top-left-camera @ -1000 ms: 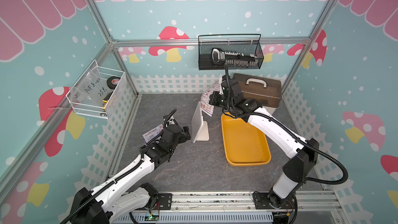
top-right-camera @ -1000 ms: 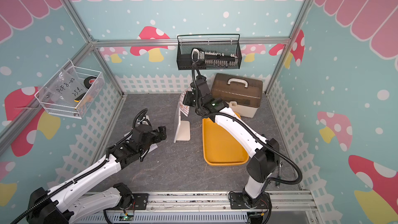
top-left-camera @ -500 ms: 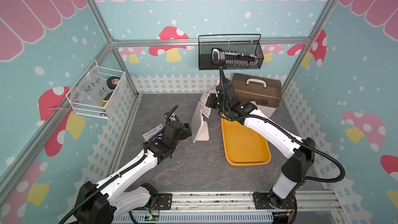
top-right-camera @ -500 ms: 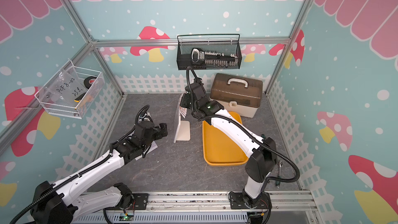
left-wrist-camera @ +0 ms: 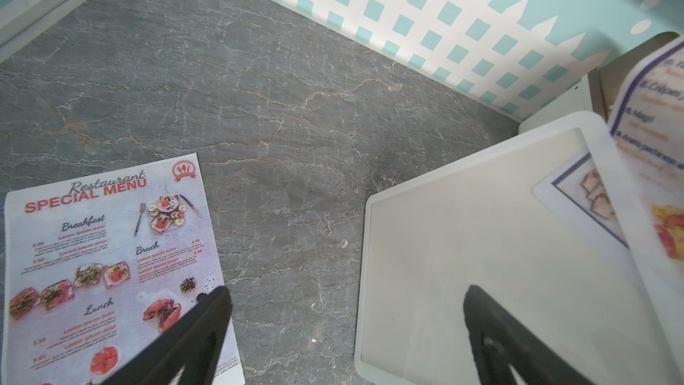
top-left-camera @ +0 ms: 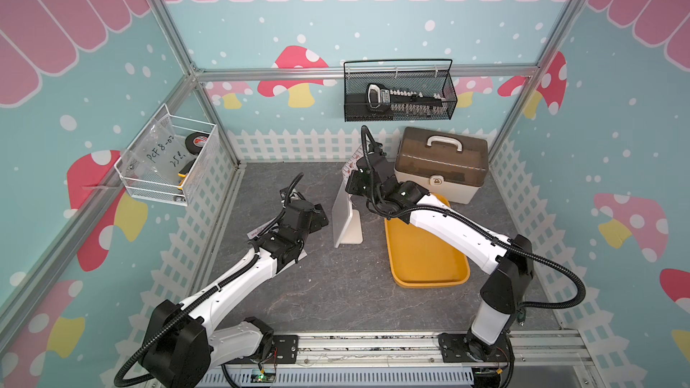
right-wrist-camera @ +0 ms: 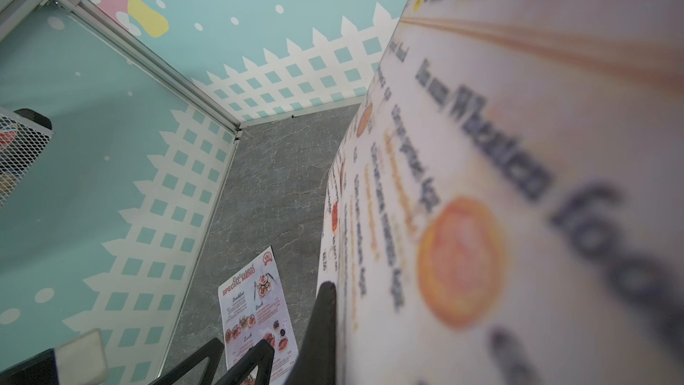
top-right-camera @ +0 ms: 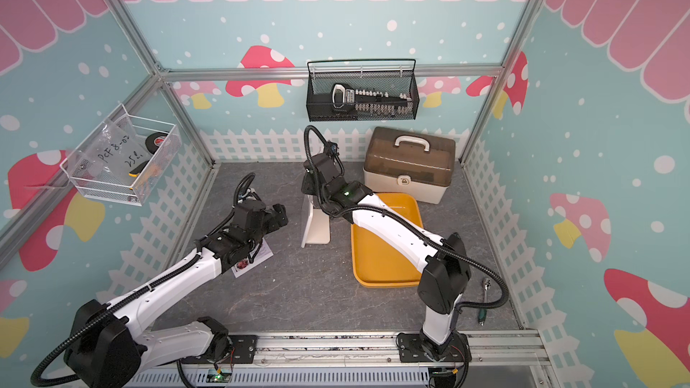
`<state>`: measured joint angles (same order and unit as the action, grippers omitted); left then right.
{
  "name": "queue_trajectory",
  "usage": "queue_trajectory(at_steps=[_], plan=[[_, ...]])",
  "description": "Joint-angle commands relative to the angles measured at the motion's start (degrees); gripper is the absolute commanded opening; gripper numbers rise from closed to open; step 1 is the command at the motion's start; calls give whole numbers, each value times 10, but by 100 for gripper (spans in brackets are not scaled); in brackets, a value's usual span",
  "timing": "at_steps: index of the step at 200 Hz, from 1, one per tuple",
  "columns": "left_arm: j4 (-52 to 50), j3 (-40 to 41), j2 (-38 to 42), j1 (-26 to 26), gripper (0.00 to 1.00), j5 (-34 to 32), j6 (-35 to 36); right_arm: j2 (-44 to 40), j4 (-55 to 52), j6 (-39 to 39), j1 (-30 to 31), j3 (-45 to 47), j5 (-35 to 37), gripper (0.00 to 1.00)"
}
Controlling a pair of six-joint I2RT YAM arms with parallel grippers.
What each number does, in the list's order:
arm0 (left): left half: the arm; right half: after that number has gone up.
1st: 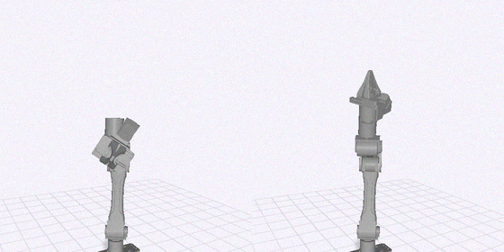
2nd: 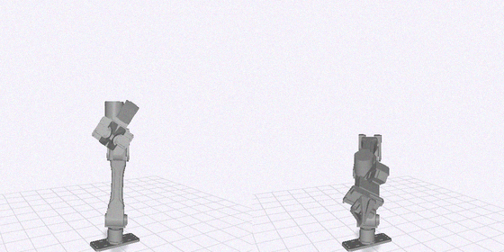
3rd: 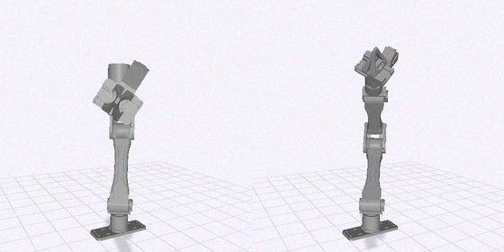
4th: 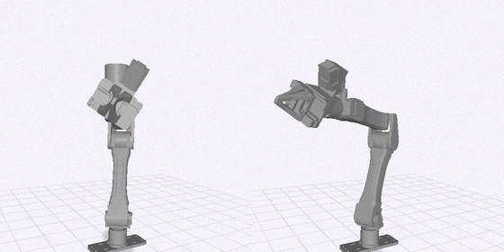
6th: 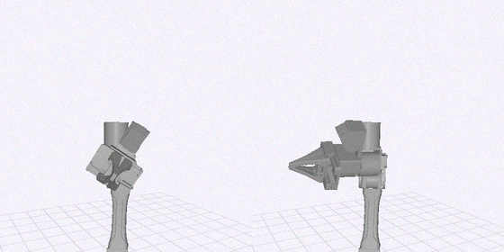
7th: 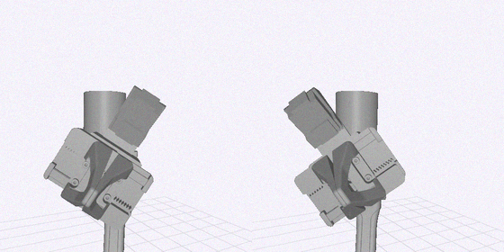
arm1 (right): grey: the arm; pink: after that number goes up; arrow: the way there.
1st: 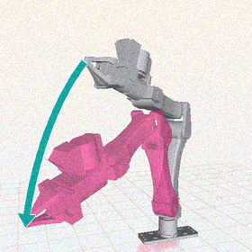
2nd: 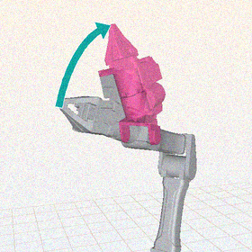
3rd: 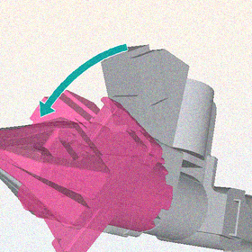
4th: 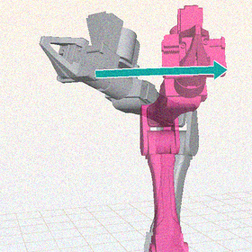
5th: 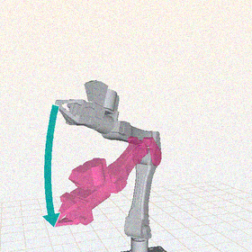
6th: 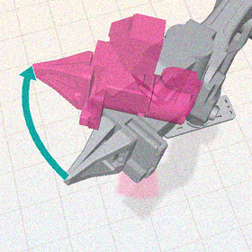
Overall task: Replace the menus in the menu holders
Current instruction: Insert the menu into the menu holder.
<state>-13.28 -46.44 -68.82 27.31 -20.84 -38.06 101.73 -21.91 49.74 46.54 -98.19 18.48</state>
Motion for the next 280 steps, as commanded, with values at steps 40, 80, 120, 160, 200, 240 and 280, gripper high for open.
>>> queue_trajectory(at_steps=[40,80,120,160,200,240,280], plan=[[15,-23,0,-8,98,15,-18,0,3,-14,2,-18,39,0],[13,-22,3,-8,98,14,-22,2,0,-10,2,-16,24,0],[7,-22,10,-8,98,5,-21,4,6,4,3,5,15,0],[4,-27,9,-9,98,5,-23,9,10,9,4,7,21,0],[-1,-34,5,-8,98,4,-20,13,16,21,7,9,26,0],[-2,-35,5,-9,98,1,-20,22,17,31,10,3,20,0],[-4,-34,7,-9,98,-3,-19,26,16,37,11,0,22,0]])
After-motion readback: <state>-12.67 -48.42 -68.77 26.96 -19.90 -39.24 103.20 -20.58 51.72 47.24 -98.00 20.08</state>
